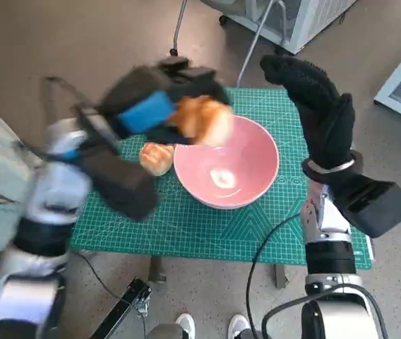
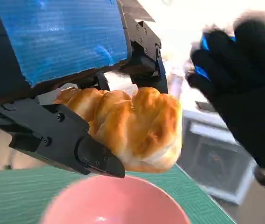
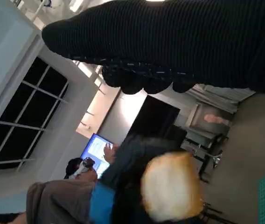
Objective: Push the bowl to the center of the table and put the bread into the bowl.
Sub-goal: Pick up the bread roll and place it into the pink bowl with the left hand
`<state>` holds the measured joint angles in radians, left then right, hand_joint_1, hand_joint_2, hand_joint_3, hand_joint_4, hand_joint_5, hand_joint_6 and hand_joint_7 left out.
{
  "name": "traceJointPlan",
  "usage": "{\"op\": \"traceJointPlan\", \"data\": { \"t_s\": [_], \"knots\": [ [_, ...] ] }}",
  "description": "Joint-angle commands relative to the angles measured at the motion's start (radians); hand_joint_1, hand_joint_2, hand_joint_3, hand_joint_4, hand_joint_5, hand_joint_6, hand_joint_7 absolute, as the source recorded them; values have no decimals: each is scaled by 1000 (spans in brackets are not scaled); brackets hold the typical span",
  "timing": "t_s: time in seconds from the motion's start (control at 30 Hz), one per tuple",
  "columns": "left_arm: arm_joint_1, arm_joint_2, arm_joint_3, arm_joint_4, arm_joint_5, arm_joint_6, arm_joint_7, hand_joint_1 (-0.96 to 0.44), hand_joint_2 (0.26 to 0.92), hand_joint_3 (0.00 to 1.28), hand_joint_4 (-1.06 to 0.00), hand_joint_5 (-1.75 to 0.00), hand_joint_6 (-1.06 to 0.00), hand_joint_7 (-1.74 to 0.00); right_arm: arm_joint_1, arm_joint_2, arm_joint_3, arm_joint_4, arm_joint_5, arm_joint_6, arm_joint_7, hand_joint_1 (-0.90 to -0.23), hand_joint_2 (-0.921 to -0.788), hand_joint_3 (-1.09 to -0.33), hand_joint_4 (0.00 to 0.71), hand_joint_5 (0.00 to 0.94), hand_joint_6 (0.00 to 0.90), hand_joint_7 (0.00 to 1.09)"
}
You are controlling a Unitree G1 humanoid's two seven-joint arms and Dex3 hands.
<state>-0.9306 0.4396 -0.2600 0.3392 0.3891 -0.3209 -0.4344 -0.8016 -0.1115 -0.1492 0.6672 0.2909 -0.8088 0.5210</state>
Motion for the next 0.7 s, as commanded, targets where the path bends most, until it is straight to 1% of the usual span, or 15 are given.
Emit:
{"op": "traceJointPlan", "data": {
  "t_s": [0.03,0.2,0.27,0.33,0.37,0.4,0.43,0.47,0.5,0.53,0.57,0.63,0.7],
  "knots": [
    [-69,-40,-40,114,40,-26,28,-1,916,123,-591,-1363,-632,-1077,28,-11,-4,5,0,-4,5,-671,-921,-754,304,1,-1,883],
    [-106,-83,-66,237,51,-47,35,-1,912,133,-586,-1395,-637,-1047,33,-18,-7,-2,3,-4,7,-674,-921,-751,304,2,1,877],
    [-115,-94,-76,280,58,-54,37,-1,911,135,-594,-1363,-619,-1091,34,-21,-9,-3,7,-4,9,-678,-921,-749,304,2,4,877],
    [-123,-102,-83,315,60,-51,31,-1,917,146,-574,-1312,-581,-1197,36,-23,-11,-5,10,-4,11,-681,-921,-745,304,1,7,875],
    [-126,-105,-85,328,60,-49,27,-1,918,172,-537,-1331,-555,-1241,37,-24,-12,-6,11,-4,11,-682,-921,-745,304,1,7,875],
    [-127,-106,-92,340,60,-30,7,-1,919,216,-477,-1364,-510,-1310,38,-25,-13,-10,12,-2,11,-682,-921,-744,303,1,8,874],
    [-127,-107,-96,348,59,-18,-7,-47,881,219,-325,-1086,-356,-1140,39,-26,-13,-12,13,-1,10,-683,-921,-743,302,1,9,874],
    [-127,-106,-102,351,57,7,-35,-76,865,207,-265,-832,-276,-993,40,-27,-14,-15,16,2,11,-683,-921,-743,301,0,10,873],
    [-127,-105,-105,352,55,23,-54,-88,854,194,-216,-699,-220,-918,40,-28,-15,-17,18,4,11,-684,-921,-743,301,0,10,873],
    [-128,-102,-109,349,53,47,-83,-106,842,169,-154,-487,-141,-808,41,-28,-15,-20,22,7,12,-684,-921,-742,301,1,11,873],
    [-128,-100,-112,345,51,64,-103,-118,826,147,-98,-312,-90,-693,42,-28,-15,-23,24,9,12,-684,-921,-742,302,1,12,873],
    [-130,-95,-113,325,43,113,-157,-127,807,124,-50,-159,-45,-592,43,-29,-14,-29,29,13,10,-685,-921,-741,302,1,13,872],
    [-131,-91,-108,302,35,151,-194,-132,793,106,-20,-65,-18,-532,44,-29,-13,-34,31,18,9,-685,-921,-741,303,2,13,871]
  ]
}}
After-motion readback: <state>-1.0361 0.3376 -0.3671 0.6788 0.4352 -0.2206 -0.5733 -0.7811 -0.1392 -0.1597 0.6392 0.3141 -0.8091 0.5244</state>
